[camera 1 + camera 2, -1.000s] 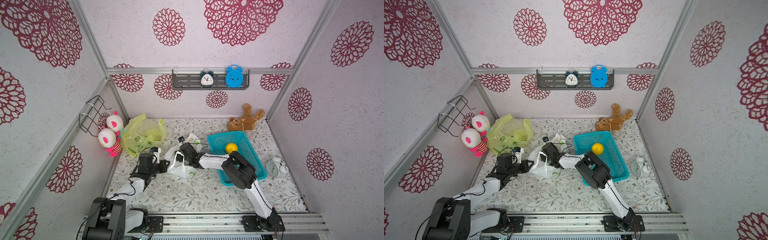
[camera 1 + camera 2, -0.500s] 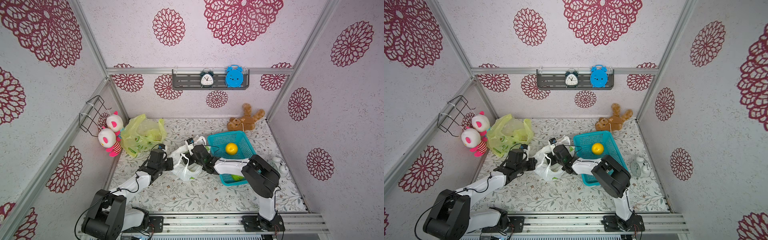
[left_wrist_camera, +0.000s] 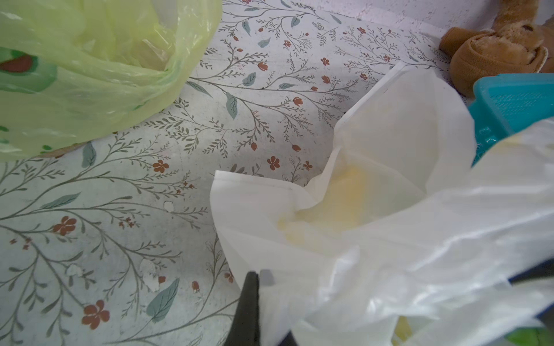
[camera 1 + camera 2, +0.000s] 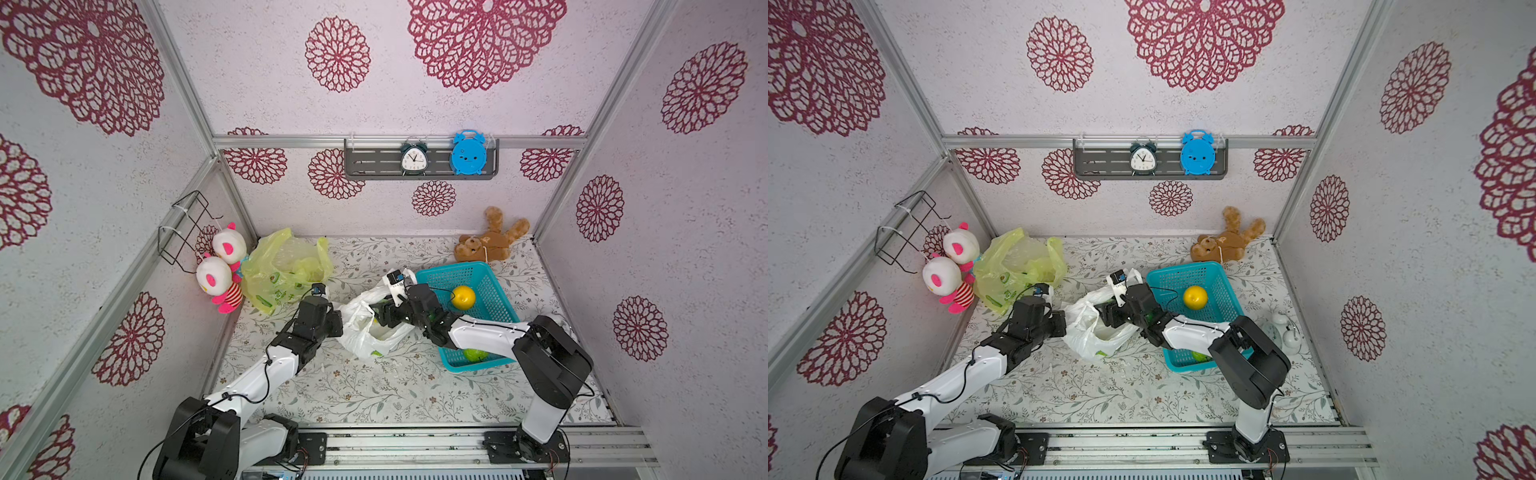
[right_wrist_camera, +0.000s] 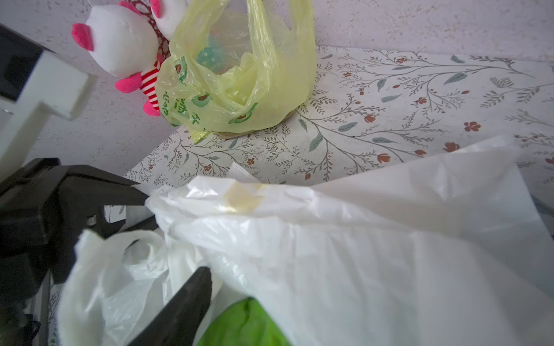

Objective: Untie the knot of a plastic bag & take out the apple
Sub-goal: Pick up the apple from the plastic bag.

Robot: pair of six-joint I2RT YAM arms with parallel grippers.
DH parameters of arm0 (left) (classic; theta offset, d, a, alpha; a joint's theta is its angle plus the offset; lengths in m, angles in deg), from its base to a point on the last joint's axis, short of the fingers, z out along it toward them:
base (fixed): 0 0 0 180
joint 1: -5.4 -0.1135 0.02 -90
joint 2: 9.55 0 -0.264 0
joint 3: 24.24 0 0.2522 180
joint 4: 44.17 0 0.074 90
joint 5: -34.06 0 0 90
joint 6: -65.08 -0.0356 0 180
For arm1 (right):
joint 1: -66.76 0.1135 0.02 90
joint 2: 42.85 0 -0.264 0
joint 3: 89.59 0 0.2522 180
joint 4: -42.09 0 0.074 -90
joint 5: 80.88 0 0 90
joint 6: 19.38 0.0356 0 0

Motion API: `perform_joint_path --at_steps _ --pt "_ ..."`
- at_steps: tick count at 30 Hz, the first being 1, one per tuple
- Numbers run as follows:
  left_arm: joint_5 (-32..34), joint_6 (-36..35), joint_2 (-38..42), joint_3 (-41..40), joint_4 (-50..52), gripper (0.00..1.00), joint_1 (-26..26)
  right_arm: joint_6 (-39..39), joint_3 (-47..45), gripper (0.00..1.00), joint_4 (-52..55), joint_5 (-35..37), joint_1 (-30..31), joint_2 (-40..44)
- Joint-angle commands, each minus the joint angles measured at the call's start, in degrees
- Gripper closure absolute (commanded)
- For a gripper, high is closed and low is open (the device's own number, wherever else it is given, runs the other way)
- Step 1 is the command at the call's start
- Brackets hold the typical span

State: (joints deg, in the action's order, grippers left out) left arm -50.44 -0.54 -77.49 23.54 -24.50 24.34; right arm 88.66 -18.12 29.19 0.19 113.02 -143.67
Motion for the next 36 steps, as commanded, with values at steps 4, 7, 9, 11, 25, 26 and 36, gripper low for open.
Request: perform_joint_path --at_steps 4,7,9,11,25,26,36 --pt "2.93 0.13 -0.41 1.49 1.94 1.0 -0.78 -0.7 0.44 0.3 2.51 -4.21 -1.35 -2.25" --pt "1.16 -0.43 -0.83 0.65 -0.4 1.0 -0.19 -1.82 0.52 0.24 3.74 -1.95 -1.26 -3.02" --pt "0.09 -1.0 -1.08 0.18 -1.84 1.0 0.32 -2.33 1.26 0.2 5.38 -1.73 -1.26 -3.95" --pt "-0.07 -1.5 -1.16 -0.05 -2.37 1.0 0.75 -3.08 1.97 0.14 7.36 -1.88 -1.17 -4.85" --pt "0.0 -2.68 2.58 -3.96 -4.15 1.0 1.44 -7.56 3.21 0.2 14.88 8.52 2.06 -8.81" --pt "0.17 -2.69 2.79 -4.12 -4.18 1.0 1.41 -7.67 3.96 0.24 15.82 9.97 2.2 -9.53" --pt "1.91 -2.44 1.14 -2.12 -2.18 1.0 1.37 -11.16 -2.64 0.55 7.47 6.71 4.58 3.84"
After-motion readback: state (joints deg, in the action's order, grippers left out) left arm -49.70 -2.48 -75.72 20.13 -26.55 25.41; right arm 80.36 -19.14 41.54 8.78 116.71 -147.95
